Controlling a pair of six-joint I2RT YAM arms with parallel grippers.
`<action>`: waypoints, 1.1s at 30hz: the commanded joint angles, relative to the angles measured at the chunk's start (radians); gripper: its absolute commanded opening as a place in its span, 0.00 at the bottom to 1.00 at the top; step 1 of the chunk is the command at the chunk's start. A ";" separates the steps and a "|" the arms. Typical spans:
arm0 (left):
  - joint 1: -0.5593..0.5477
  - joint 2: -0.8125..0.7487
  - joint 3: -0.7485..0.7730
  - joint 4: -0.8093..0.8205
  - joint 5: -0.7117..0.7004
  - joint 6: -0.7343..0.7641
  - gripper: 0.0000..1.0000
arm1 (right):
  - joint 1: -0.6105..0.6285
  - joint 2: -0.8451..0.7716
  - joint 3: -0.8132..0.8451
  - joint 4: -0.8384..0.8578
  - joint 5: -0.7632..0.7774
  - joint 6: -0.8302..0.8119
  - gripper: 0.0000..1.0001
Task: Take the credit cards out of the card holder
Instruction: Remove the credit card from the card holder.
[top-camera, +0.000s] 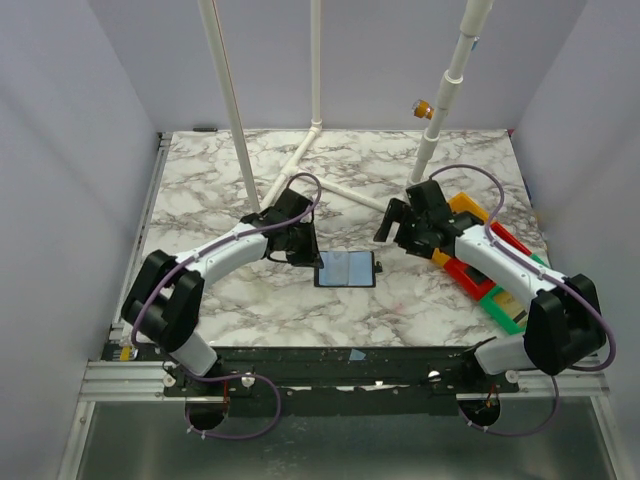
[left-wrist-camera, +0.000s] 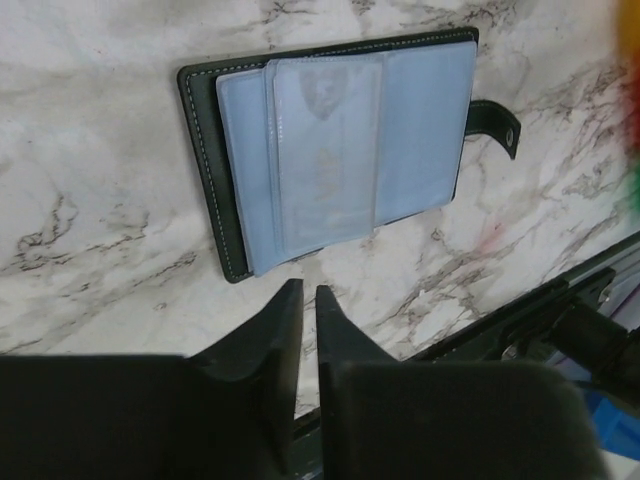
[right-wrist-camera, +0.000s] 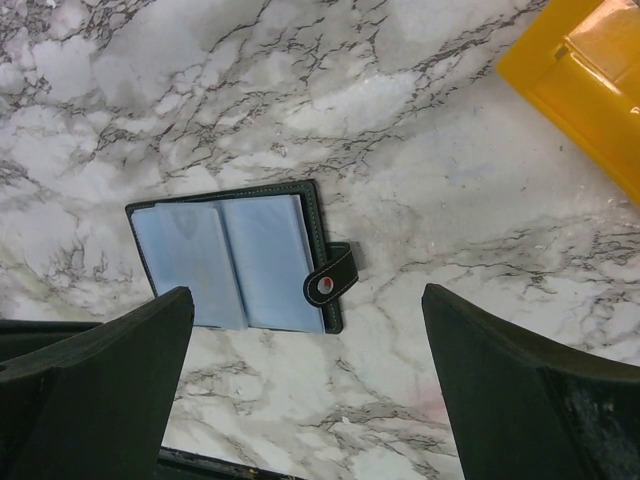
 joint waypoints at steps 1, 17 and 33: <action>-0.006 0.071 0.068 0.036 -0.022 0.001 0.01 | 0.031 0.021 -0.028 0.063 -0.027 0.002 1.00; -0.022 0.234 0.114 0.079 -0.001 0.006 0.00 | 0.097 0.084 -0.080 0.154 -0.093 0.035 1.00; -0.041 0.312 0.165 0.081 0.025 0.004 0.00 | 0.113 0.126 -0.113 0.181 -0.087 0.045 1.00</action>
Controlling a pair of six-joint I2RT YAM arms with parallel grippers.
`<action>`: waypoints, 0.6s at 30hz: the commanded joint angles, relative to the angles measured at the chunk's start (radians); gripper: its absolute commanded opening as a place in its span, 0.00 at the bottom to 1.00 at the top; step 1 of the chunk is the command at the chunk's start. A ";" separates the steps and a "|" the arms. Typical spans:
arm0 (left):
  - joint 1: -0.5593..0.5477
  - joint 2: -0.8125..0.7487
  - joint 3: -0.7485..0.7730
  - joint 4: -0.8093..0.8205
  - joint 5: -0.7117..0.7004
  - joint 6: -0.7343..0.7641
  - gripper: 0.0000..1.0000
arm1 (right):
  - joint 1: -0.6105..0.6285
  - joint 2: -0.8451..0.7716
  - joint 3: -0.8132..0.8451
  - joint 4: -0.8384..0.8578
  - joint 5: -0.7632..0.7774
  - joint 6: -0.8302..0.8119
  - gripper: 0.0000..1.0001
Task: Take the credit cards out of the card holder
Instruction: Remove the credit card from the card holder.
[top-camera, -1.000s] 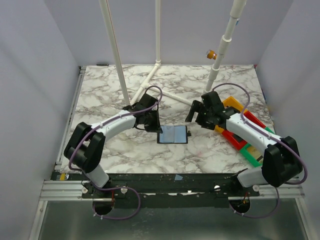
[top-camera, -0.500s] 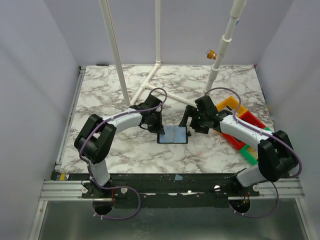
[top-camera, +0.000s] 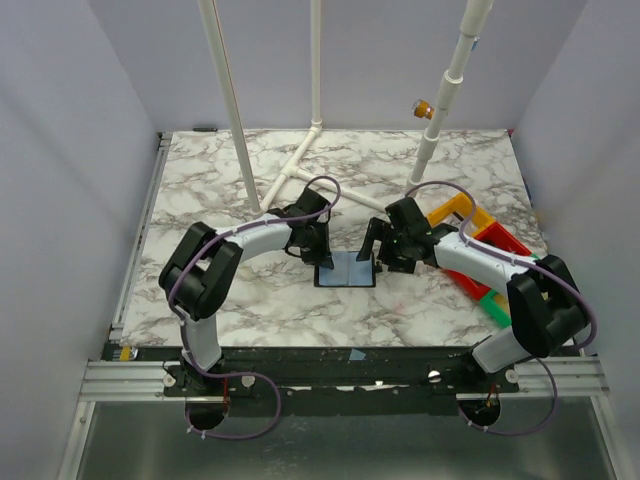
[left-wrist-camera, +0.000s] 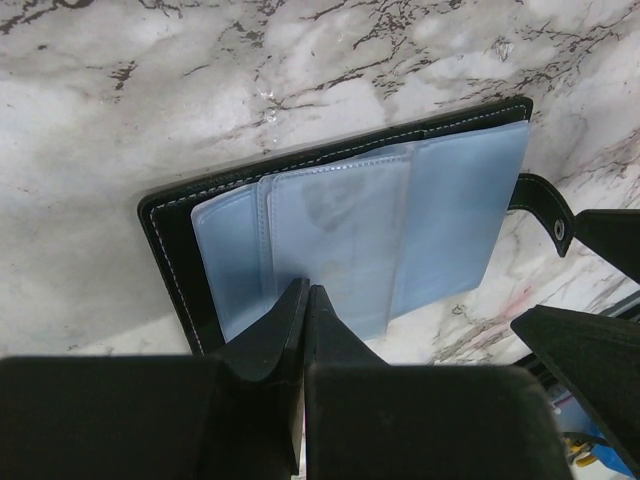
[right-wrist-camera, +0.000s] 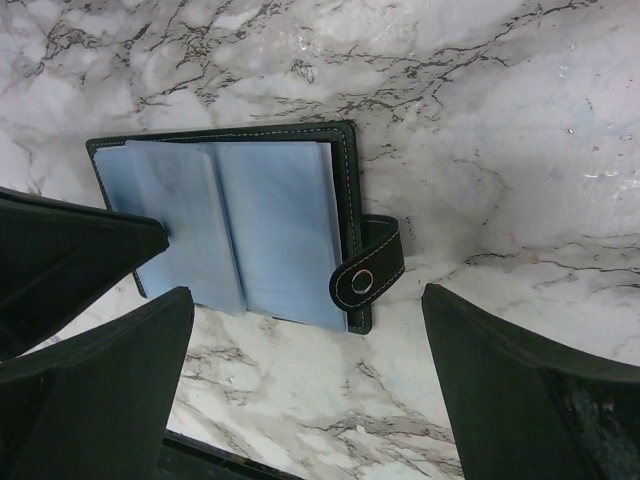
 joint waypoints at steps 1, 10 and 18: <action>-0.013 0.027 0.036 0.015 0.024 0.005 0.00 | 0.010 0.019 -0.015 0.025 -0.007 0.008 1.00; -0.038 0.065 0.066 0.022 0.040 -0.013 0.00 | 0.011 0.005 -0.009 0.008 0.018 0.001 1.00; -0.049 0.090 0.087 0.030 0.063 -0.035 0.00 | 0.037 -0.022 0.016 -0.014 0.039 0.015 0.96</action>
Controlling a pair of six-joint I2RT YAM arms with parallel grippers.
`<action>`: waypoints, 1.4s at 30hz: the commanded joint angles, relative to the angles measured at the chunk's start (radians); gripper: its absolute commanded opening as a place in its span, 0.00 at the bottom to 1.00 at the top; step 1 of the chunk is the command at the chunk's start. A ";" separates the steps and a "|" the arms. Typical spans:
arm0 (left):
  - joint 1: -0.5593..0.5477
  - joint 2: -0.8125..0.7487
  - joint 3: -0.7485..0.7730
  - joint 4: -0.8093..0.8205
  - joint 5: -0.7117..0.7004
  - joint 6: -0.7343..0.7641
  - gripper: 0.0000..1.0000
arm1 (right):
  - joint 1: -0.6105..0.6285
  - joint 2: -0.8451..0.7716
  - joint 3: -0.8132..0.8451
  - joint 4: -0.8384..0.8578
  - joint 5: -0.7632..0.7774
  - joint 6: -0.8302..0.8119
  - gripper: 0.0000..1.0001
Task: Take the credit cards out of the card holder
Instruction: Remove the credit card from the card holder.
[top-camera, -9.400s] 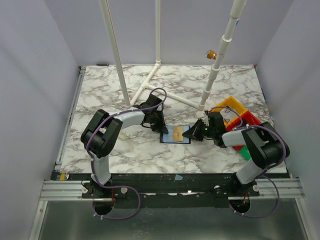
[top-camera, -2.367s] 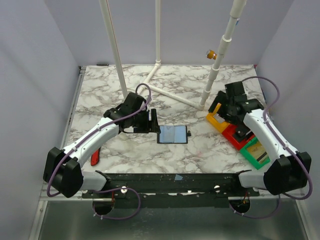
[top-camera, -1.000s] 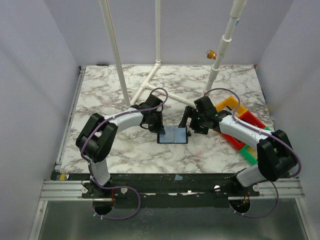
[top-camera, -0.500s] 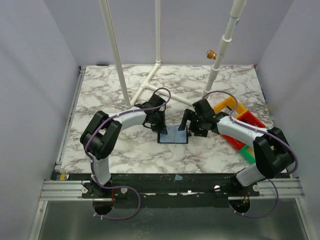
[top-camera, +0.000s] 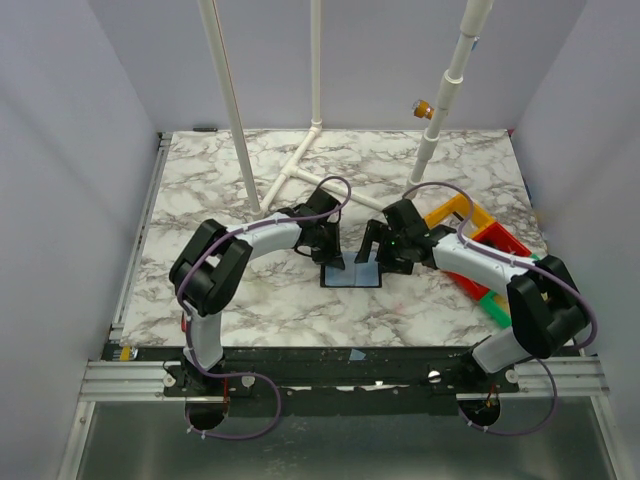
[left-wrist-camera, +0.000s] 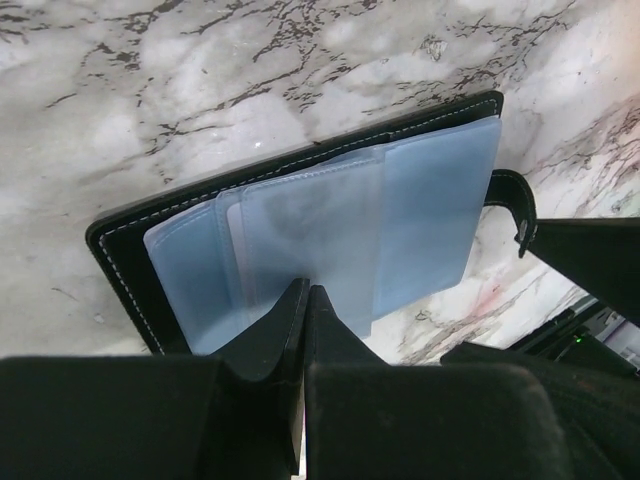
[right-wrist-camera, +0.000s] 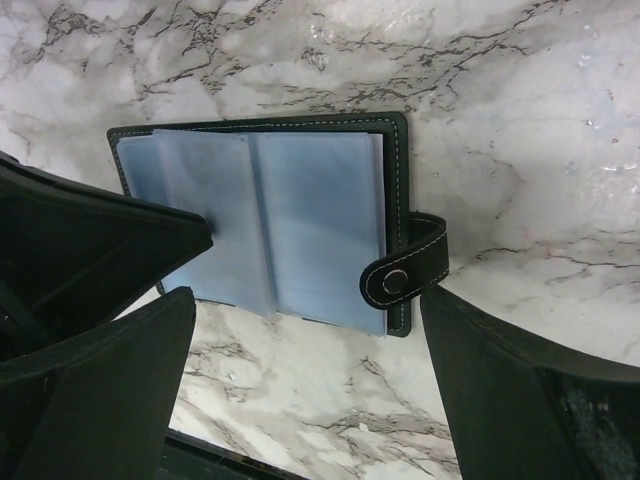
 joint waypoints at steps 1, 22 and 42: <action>-0.011 0.030 0.027 0.014 0.030 -0.022 0.00 | 0.027 -0.027 0.026 -0.022 0.035 0.018 0.91; -0.016 0.043 0.032 0.015 0.035 -0.035 0.00 | 0.129 0.088 0.044 0.082 0.110 0.018 0.55; -0.017 0.035 0.046 -0.006 0.027 -0.022 0.00 | 0.128 0.197 0.058 0.099 0.156 0.012 0.27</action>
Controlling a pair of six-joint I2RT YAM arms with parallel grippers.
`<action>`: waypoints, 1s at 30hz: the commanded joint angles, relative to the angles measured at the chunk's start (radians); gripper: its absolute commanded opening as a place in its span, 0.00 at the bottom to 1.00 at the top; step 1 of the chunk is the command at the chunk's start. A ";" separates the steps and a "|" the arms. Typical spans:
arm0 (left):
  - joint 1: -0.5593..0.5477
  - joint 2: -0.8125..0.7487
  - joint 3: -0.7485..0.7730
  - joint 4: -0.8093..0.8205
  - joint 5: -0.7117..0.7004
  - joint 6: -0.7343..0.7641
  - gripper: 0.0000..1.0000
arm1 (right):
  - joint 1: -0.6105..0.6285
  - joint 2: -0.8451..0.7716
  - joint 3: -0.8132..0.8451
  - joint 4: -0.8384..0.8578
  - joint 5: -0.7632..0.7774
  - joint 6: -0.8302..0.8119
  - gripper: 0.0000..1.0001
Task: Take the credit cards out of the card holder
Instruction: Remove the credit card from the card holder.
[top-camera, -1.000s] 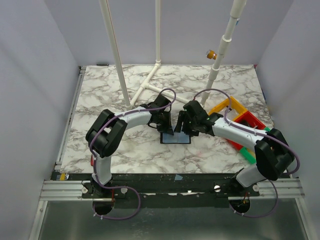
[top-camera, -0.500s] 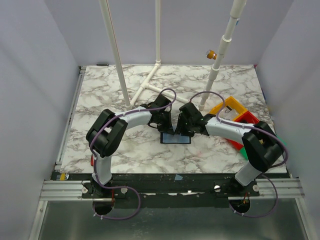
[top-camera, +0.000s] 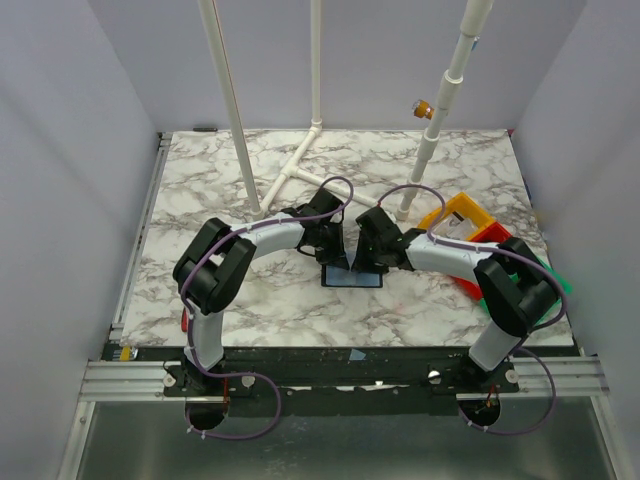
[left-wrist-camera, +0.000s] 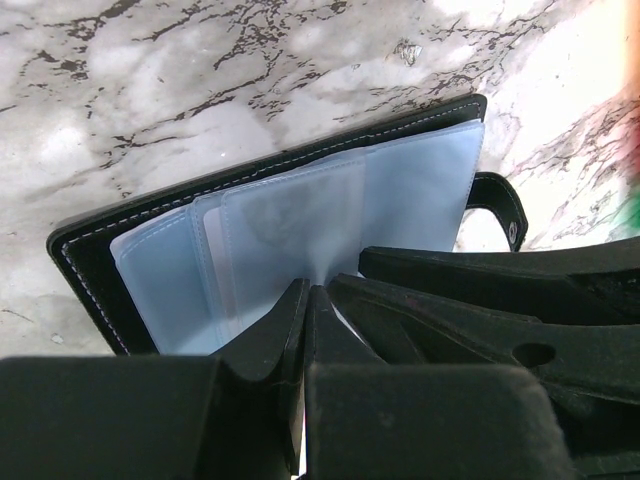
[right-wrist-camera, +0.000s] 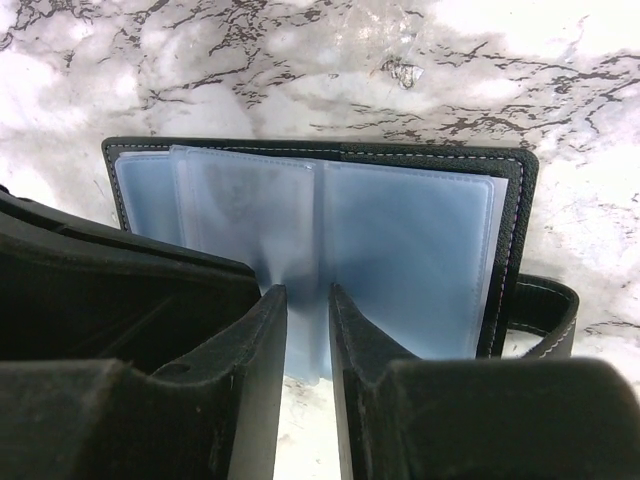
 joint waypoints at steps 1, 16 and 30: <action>-0.006 0.004 0.022 -0.023 -0.002 0.014 0.00 | 0.001 0.028 0.001 -0.007 0.065 -0.014 0.25; 0.004 -0.080 0.019 -0.092 -0.072 0.051 0.00 | 0.002 0.071 -0.013 -0.048 0.127 -0.021 0.01; 0.023 -0.094 0.000 -0.100 -0.095 0.062 0.00 | 0.002 0.106 -0.010 -0.046 0.106 -0.031 0.01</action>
